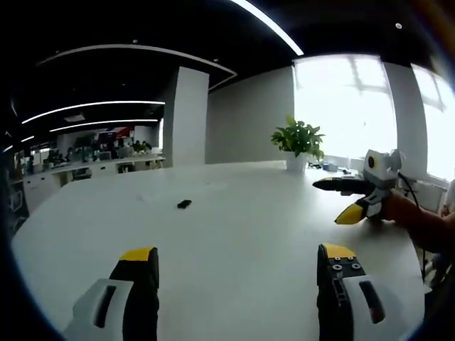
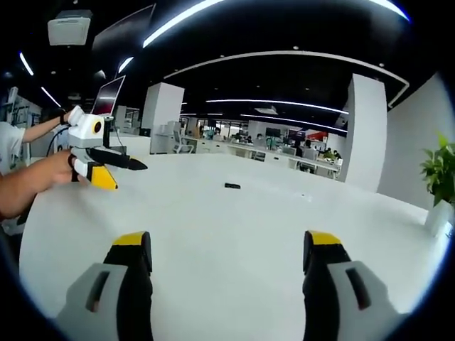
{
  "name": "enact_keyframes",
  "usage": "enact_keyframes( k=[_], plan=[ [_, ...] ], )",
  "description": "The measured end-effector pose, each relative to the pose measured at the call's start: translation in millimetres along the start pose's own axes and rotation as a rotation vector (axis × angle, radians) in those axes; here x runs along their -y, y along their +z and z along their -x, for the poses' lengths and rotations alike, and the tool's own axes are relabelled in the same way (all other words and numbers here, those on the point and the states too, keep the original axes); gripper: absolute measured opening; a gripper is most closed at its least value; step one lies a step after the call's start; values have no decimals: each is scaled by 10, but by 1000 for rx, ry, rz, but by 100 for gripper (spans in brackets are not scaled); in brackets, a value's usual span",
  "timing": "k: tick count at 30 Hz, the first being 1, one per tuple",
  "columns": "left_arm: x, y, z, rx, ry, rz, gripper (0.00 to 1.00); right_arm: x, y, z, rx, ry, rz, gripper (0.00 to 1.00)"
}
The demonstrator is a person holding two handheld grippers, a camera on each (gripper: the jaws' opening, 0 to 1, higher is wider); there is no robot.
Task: Snap the two parts of the plastic buckle together until the buckle closes and remains connected.
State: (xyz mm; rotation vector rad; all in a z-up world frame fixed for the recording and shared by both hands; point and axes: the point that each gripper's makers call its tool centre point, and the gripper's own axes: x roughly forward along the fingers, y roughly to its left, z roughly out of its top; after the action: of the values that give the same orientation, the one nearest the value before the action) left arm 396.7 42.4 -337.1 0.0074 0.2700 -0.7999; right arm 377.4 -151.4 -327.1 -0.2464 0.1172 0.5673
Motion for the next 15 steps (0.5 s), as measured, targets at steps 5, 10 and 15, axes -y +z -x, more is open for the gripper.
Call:
enact_keyframes(
  k=[5,10,15],
  plan=[
    [-26,2,-1,-3,5,-7,93,37,2,52,7,12,-43,87],
    [-37,0,8,-8,-14,9,87,0,98,103,64,24,-89,87],
    [-76,25,28,9,6,15,86,39,90,65,59,14,-86,87]
  ],
)
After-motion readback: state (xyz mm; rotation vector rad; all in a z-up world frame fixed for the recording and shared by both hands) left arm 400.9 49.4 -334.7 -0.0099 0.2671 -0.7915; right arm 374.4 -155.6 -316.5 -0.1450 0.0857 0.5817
